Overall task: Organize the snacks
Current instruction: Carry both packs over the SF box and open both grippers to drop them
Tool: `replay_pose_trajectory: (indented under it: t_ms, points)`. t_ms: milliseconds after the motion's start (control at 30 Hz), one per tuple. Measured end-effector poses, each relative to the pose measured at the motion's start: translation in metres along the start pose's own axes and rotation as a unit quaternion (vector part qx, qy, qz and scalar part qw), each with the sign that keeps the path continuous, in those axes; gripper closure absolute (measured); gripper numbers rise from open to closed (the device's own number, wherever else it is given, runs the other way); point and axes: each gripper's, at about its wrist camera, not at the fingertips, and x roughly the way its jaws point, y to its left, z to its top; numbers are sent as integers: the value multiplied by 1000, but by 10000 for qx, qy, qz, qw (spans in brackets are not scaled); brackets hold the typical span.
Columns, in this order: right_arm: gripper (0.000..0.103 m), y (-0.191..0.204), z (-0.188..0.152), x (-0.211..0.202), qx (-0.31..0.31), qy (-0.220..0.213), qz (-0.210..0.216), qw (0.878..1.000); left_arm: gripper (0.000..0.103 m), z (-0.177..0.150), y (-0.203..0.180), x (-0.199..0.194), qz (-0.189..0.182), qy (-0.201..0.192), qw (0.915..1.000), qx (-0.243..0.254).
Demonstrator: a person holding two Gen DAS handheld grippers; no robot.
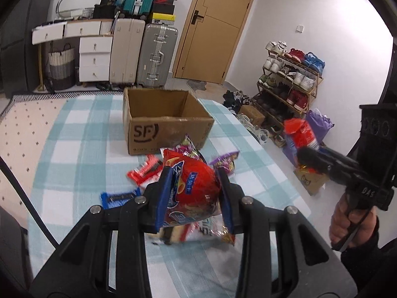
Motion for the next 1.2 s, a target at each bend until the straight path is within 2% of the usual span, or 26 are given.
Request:
replay_pose_trajectory:
  t_ms: [133, 300, 433, 600, 733, 967, 1200]
  points:
    - [58, 0, 29, -2, -62, -126, 85, 9999, 71, 27, 3, -4, 47, -36, 10000, 65]
    - [58, -2, 66, 3, -275, -204, -23, 9994, 71, 68, 13, -2, 106, -77, 9999, -5]
    - [58, -2, 95, 17, -509, -171, -320, 9980, 71, 103, 23, 7, 97, -69, 9998, -131]
    - [58, -5, 125, 39, -661, -199, -488, 9964, 71, 149, 36, 29, 50, -45, 9995, -300]
    - [58, -8, 148, 67, -772, -182, -610, 9950, 71, 181, 38, 45, 134, -73, 9996, -240]
    - [58, -23, 169, 115, -766, -128, -776, 9940, 71, 223, 36, 102, 222, 22, 9997, -134]
    - [58, -51, 173, 168, -713, 109, -896, 9934, 71, 237, 45, 163, 273, 253, 9992, -143]
